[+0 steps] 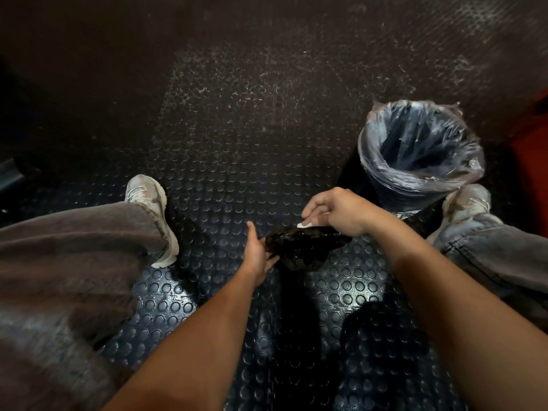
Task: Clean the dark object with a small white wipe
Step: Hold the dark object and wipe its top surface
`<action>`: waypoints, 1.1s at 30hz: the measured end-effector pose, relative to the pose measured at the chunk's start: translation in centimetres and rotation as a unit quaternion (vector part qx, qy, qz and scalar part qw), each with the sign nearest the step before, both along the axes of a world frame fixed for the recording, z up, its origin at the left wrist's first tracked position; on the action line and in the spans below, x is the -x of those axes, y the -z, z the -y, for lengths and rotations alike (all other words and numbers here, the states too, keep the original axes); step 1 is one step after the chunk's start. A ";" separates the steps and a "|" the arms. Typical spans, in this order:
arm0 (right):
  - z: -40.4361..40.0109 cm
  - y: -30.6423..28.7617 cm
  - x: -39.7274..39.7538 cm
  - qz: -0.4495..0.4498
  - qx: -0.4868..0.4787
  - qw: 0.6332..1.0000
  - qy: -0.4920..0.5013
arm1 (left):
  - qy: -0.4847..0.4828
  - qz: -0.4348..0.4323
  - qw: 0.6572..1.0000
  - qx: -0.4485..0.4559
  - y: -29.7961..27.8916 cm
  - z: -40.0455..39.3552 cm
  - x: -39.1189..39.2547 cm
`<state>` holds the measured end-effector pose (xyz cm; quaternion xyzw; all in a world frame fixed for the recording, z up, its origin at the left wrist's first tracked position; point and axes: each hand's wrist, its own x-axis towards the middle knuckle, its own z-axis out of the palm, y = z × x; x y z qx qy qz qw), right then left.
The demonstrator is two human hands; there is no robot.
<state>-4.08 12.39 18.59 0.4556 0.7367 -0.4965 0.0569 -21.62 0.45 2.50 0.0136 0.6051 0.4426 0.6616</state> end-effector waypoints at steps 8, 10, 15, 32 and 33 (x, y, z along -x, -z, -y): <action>-1.1 0.6 -1.1 0.126 -0.070 0.990 0.008 | 0.020 -0.001 1.000 0.007 -0.5 -0.1 0.2; -1.4 0.8 0.3 0.137 -0.038 0.990 -0.011 | 0.029 0.001 1.000 0.000 -0.7 -0.2 0.2; -0.6 0.3 0.8 0.040 -0.004 0.999 -0.015 | 0.032 0.003 0.999 -0.004 -0.6 -0.2 0.2; -0.7 0.1 0.6 0.060 -0.017 0.998 -0.025 | 0.026 0.005 1.000 -0.002 -0.9 -0.1 0.1; -0.2 0.0 -0.2 0.039 -0.025 0.999 -0.019 | 0.026 0.004 1.000 -0.001 -0.9 -0.1 0.1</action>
